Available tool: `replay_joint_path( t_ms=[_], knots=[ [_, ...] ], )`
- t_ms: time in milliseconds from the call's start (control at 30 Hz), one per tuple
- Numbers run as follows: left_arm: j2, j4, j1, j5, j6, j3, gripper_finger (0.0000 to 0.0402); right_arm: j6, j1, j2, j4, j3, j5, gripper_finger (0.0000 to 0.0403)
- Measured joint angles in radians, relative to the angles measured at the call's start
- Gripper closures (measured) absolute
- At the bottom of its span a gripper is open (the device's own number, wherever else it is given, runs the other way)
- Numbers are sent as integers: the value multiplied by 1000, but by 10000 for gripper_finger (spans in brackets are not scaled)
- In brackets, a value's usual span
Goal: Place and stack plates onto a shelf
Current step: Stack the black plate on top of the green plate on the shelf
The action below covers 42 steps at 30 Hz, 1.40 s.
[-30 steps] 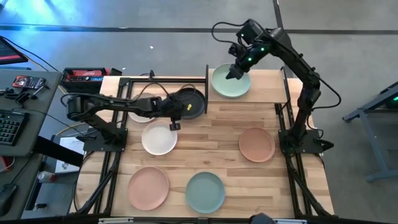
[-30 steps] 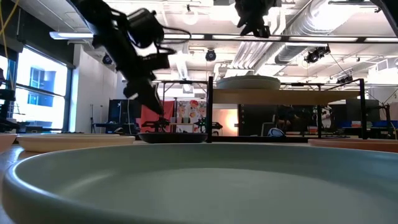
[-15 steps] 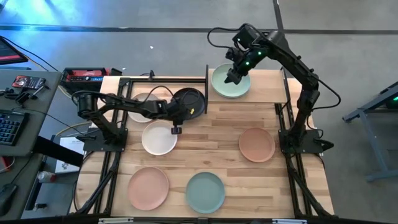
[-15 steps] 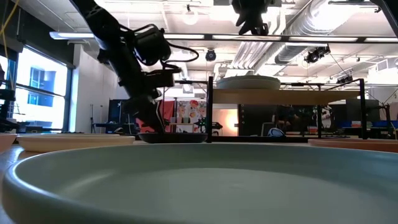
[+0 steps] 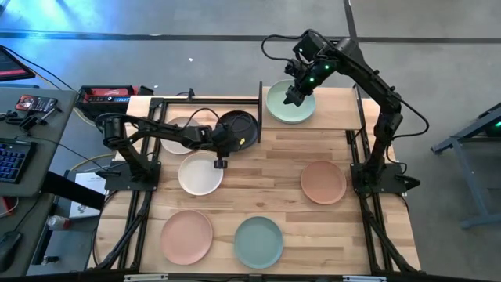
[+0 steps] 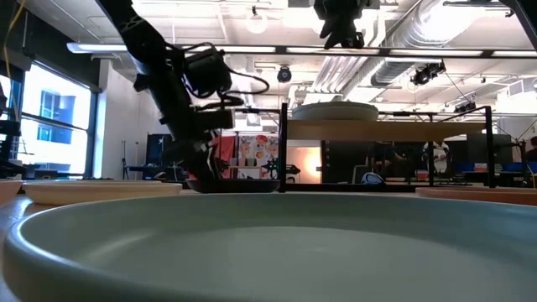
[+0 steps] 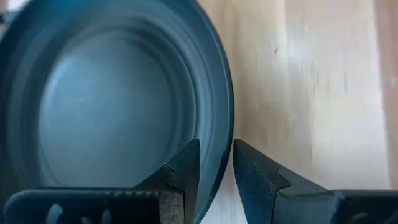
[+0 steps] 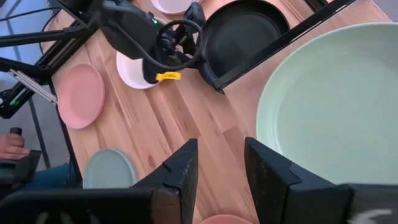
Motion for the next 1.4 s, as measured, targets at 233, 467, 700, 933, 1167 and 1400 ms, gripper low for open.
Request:
replay_joint_path(
  t_ms=[233, 467, 700, 933, 1167, 1400],
  knots=[
    [24, 8, -5, -31, -3, 0, 332, 17, 0, 0, 1, 0, 1, 295],
    [23, 11, -17, -44, 11, 0, 394, 55, 0, 0, -3, 0, 41, 295],
    [-28, -31, -73, -109, 30, -1, 398, 53, 0, 0, -6, 0, 42, 295],
    [-170, -143, -137, -173, 14, -1, 399, 83, 33, 0, -5, -2, 58, 295],
    [-349, -259, -217, -197, 31, -1, 400, 223, 125, 0, 3, -2, 134, 295],
    [-481, -330, -348, -223, 147, -1, 400, 435, 239, 2, 27, -3, 300, 295]
  ],
)
